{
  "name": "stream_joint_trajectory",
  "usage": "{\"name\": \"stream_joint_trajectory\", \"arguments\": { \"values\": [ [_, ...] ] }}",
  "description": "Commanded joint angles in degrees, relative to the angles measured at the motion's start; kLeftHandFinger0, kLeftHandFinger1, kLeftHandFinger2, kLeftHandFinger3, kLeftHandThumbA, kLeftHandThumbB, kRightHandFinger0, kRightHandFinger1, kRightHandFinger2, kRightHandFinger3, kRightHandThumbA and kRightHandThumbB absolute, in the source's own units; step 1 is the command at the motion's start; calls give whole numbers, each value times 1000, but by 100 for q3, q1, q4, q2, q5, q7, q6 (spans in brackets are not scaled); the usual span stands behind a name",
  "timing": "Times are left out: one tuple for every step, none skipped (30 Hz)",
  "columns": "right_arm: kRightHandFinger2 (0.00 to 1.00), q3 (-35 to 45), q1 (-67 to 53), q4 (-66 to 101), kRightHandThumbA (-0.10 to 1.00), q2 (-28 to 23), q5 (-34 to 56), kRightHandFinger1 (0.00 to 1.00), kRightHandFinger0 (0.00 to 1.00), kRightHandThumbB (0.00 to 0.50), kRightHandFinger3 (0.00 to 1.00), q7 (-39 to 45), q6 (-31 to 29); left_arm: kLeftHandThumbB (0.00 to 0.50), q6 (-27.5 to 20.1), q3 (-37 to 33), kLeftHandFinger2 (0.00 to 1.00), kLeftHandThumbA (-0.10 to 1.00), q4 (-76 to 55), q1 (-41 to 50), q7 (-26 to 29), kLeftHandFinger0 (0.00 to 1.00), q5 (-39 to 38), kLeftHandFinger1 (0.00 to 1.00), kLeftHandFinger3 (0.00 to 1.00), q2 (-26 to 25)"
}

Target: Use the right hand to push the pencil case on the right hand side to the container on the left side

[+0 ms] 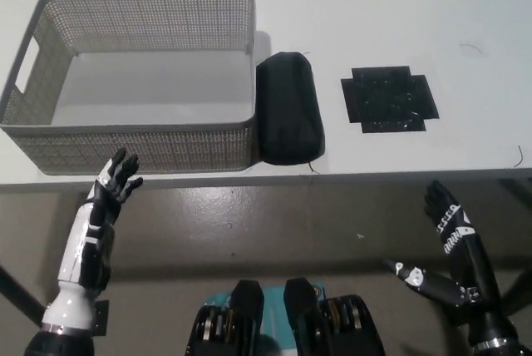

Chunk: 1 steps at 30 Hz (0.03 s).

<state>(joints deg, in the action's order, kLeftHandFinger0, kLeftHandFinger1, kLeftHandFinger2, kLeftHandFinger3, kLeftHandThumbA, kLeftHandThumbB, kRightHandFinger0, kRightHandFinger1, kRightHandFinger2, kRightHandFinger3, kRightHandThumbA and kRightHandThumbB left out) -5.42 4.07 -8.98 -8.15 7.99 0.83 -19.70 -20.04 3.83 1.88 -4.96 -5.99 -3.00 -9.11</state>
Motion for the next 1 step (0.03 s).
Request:
{"name": "stream_joint_trajectory", "arguments": {
  "values": [
    [1000, 128, 125, 21, 1000, 66, 227, 1000, 1000, 113, 1000, 266, -361, 55, -280, 22, 1000, 1000, 91, 75, 42, 1000, 92, 1000, 1000, -53]
  ]
}}
